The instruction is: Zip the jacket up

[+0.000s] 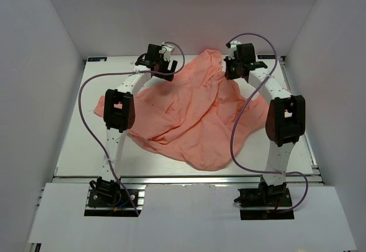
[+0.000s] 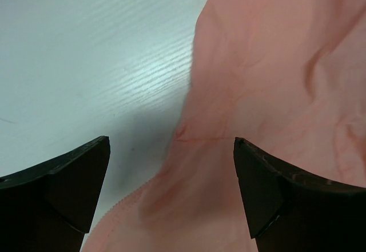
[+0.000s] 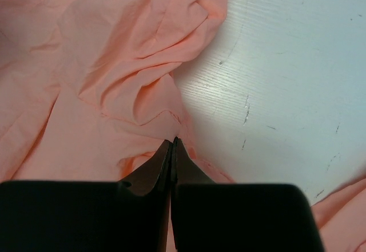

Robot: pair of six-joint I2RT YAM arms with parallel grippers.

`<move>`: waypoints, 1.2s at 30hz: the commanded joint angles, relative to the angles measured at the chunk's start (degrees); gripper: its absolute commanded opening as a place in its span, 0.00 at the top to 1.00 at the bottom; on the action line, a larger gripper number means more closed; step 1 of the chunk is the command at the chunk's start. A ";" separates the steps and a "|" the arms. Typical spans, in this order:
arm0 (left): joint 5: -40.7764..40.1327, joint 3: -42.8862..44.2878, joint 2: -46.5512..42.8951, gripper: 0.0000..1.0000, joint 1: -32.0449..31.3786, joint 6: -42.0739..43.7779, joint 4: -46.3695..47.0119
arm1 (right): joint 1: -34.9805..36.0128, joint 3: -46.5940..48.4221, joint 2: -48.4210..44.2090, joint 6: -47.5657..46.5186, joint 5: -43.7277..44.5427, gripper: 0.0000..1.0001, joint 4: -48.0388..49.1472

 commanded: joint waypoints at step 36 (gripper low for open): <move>1.09 -2.60 4.00 0.50 0.53 -0.08 0.09 | 0.12 2.63 3.19 -2.77 0.95 1.00 -0.78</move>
